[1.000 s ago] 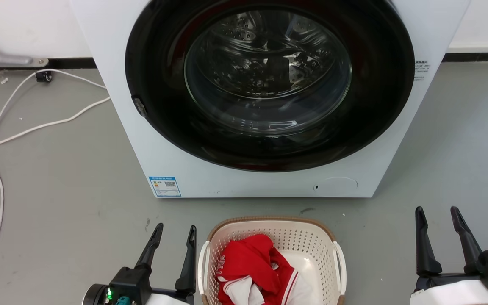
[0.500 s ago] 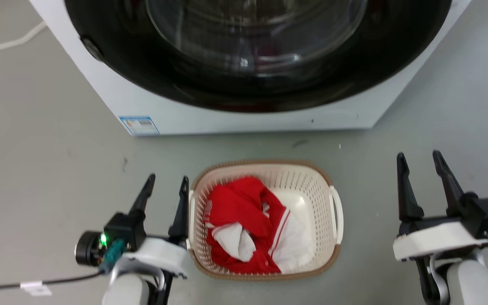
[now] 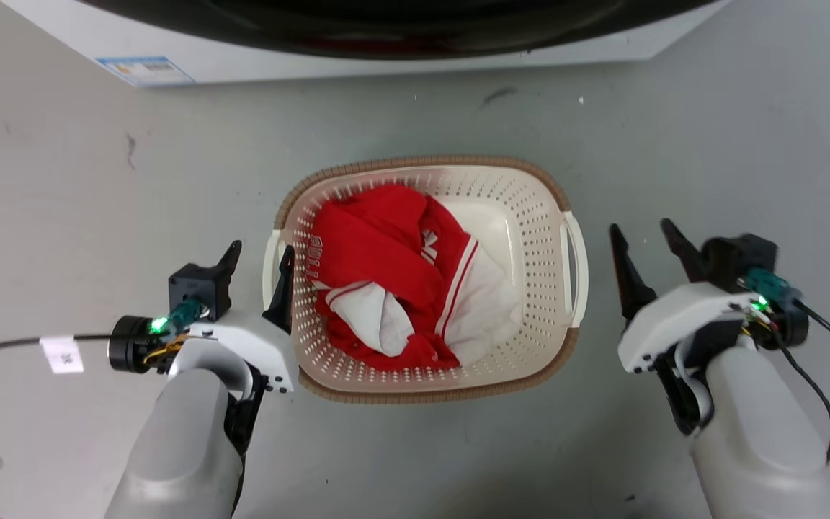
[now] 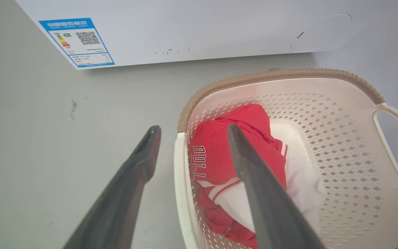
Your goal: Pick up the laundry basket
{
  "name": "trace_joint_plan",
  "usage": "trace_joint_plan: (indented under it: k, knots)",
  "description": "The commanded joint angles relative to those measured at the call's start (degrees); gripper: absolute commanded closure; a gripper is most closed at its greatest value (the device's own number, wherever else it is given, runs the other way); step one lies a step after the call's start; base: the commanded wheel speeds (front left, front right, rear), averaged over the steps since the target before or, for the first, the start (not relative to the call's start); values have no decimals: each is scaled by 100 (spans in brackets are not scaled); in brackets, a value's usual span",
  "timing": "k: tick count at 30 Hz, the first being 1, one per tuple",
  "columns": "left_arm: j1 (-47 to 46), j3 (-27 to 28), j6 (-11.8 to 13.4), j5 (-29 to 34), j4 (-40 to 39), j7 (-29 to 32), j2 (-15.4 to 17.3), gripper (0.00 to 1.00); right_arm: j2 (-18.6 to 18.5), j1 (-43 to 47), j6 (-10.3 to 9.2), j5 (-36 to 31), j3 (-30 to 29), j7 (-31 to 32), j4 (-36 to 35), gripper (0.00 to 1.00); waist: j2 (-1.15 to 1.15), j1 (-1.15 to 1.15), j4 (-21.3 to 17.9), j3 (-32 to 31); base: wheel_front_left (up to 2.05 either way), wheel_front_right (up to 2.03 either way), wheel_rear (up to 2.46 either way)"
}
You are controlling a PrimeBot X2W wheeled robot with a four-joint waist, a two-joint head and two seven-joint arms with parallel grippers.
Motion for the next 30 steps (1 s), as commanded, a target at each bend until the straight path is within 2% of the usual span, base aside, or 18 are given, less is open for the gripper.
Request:
trace_joint_plan:
  k: [1,8,13,19,27,30]
  knots:
    - [-276,-52,-17,-28,338,-16,30,0,0,-314,-5,-16,100,85,315,0,0,-1,-47,323,0,0,0]
    - [-1068,-325,-51,-145,1601,101,113,0,3,-1108,-4,220,563,483,1447,0,0,-1,21,636,0,0,0]
    - [-1474,-729,-55,-340,2148,285,99,0,0,-1572,-4,529,918,861,2076,0,0,-1,62,787,0,0,0]
    - [-1840,-1290,-57,-737,2436,554,161,0,5,-2145,-4,513,1016,1278,2826,0,0,-1,102,968,0,0,0]
    - [-2113,-1991,-58,-1209,2544,1089,238,0,1,-2625,-4,671,1231,1640,3347,0,0,-1,131,1164,0,0,0]
    - [-2223,-2255,-56,-1409,2481,1170,366,0,3,-2767,-4,767,1260,1742,3517,0,0,-1,151,1236,0,0,0]
